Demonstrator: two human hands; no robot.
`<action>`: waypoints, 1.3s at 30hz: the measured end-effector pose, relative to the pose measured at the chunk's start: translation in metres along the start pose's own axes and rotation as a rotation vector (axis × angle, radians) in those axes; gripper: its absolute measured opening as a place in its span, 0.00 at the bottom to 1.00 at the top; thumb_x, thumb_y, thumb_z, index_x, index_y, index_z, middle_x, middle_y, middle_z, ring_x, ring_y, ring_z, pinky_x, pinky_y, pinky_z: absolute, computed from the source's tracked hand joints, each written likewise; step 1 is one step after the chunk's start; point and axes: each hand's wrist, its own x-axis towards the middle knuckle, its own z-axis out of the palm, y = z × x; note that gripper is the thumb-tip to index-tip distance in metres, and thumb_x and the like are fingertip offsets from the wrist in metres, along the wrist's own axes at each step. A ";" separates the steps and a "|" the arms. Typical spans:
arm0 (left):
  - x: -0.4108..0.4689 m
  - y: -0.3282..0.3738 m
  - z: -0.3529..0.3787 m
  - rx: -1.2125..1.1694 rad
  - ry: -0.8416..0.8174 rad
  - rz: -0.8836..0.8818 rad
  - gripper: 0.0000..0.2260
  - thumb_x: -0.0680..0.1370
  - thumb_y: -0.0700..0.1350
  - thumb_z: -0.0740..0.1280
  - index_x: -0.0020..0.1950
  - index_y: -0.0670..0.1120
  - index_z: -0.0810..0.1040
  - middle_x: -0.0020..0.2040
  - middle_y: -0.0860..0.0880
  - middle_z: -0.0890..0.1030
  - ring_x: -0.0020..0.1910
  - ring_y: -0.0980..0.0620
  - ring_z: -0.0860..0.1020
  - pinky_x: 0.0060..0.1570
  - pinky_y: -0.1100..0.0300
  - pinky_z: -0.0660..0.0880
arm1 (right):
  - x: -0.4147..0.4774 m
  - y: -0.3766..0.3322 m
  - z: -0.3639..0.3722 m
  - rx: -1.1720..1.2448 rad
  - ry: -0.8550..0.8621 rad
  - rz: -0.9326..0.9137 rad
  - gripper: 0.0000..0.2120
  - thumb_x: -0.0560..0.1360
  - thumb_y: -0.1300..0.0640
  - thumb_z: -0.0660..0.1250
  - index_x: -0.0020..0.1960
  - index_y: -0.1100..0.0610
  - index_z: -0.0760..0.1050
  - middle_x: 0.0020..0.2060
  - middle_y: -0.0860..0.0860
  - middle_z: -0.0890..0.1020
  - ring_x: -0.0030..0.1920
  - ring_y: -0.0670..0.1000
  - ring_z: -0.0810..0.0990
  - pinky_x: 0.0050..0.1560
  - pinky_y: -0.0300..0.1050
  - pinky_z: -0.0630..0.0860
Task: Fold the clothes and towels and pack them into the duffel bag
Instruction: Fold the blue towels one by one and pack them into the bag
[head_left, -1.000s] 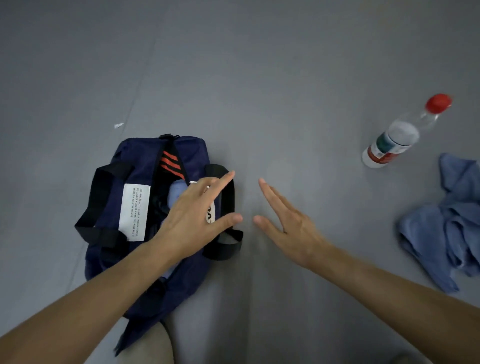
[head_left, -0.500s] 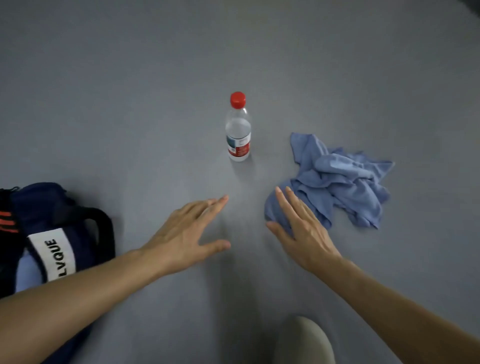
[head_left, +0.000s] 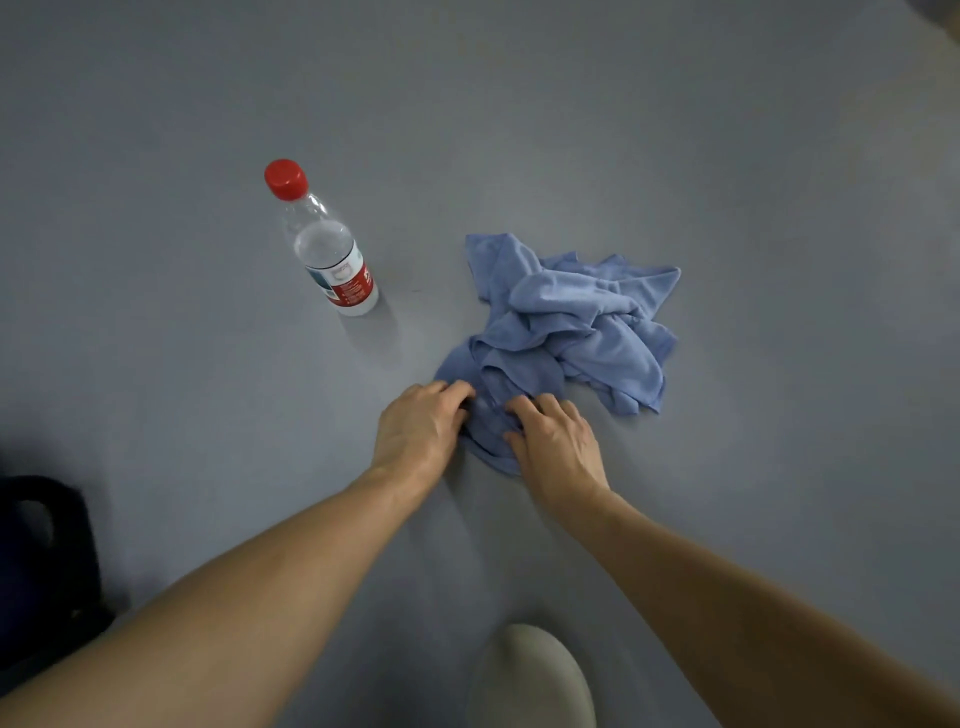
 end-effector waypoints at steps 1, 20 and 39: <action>-0.002 -0.003 -0.006 -0.019 0.017 0.005 0.06 0.80 0.47 0.66 0.56 0.52 0.80 0.51 0.50 0.82 0.52 0.44 0.78 0.46 0.53 0.72 | 0.004 -0.003 -0.003 0.029 0.019 -0.011 0.06 0.77 0.54 0.68 0.52 0.54 0.78 0.46 0.53 0.79 0.46 0.59 0.76 0.44 0.52 0.73; -0.216 -0.036 -0.328 -0.568 0.598 -0.274 0.06 0.80 0.45 0.66 0.46 0.56 0.77 0.40 0.58 0.82 0.41 0.55 0.81 0.46 0.48 0.80 | -0.025 -0.226 -0.230 0.323 -0.164 -0.265 0.07 0.80 0.53 0.62 0.43 0.48 0.72 0.38 0.47 0.80 0.40 0.52 0.79 0.44 0.48 0.76; -0.354 -0.085 -0.410 -0.538 0.516 -0.170 0.08 0.79 0.47 0.69 0.55 0.60 0.79 0.46 0.60 0.81 0.39 0.61 0.79 0.42 0.68 0.73 | -0.149 -0.414 -0.285 0.374 -0.039 -0.557 0.08 0.78 0.49 0.66 0.40 0.48 0.76 0.32 0.43 0.78 0.40 0.49 0.77 0.43 0.48 0.72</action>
